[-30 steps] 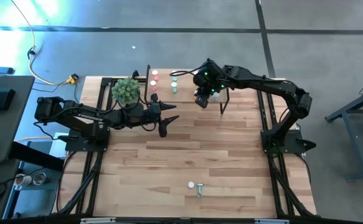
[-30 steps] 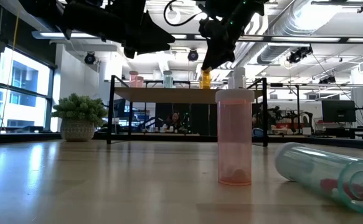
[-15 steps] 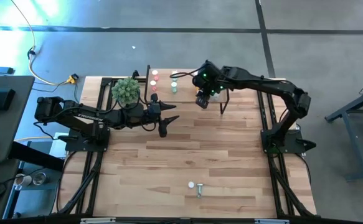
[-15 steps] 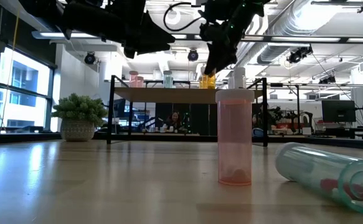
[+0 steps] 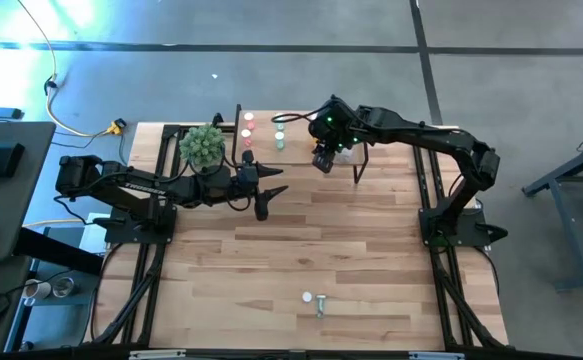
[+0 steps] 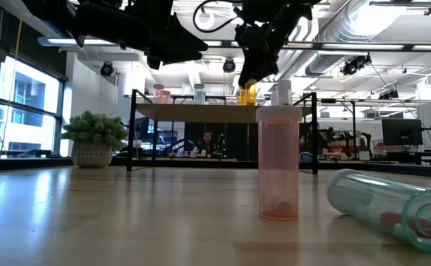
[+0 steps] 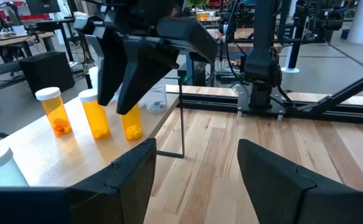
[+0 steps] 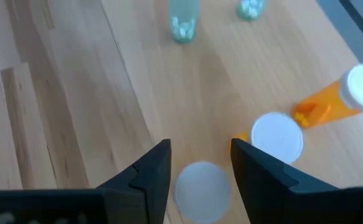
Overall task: Pick and place medicine bottles onto shelf by color
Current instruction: Put the orange pill bottle on the shelf aligned with the other orange pill bottles
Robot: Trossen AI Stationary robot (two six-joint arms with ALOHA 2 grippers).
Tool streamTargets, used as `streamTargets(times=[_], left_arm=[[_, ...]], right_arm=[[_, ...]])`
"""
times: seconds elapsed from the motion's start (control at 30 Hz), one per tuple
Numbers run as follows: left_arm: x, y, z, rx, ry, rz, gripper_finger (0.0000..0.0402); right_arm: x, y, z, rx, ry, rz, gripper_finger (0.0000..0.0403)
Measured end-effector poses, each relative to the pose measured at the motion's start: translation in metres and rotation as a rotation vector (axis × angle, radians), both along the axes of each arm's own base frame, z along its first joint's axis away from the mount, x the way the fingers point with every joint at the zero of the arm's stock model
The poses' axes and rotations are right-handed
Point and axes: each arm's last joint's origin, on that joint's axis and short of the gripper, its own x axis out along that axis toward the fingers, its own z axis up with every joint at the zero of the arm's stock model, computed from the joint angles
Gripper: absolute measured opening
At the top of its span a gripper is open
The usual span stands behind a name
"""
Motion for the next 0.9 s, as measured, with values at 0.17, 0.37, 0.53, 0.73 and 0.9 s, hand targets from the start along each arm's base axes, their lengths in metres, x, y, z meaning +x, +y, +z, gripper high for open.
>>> streamTargets(times=[0.17, 0.37, 0.53, 0.73, 0.9], left_arm=[[0.0, 0.0, 0.0, 0.0, 0.0, 0.0, 0.0214], [0.0, 0.0, 0.0, 0.0, 0.0, 0.0, 0.0214], [0.0, 0.0, 0.0, 0.0, 0.0, 0.0, 0.0214], [0.0, 0.0, 0.0, 0.0, 0.0, 0.0, 0.0214], [0.0, 0.0, 0.0, 0.0, 0.0, 0.0, 0.0214]], right_arm=[[0.001, -0.001, 0.001, -0.007, -0.018, 0.001, 0.0158], [0.002, -0.001, 0.015, -0.018, -0.044, 0.002, 0.0158], [-0.001, 0.001, 0.036, -0.022, -0.053, 0.002, 0.0158], [-0.013, 0.006, 0.052, 0.017, 0.032, 0.002, 0.0158], [-0.019, 0.009, 0.052, 0.022, 0.104, 0.037, 0.0158]])
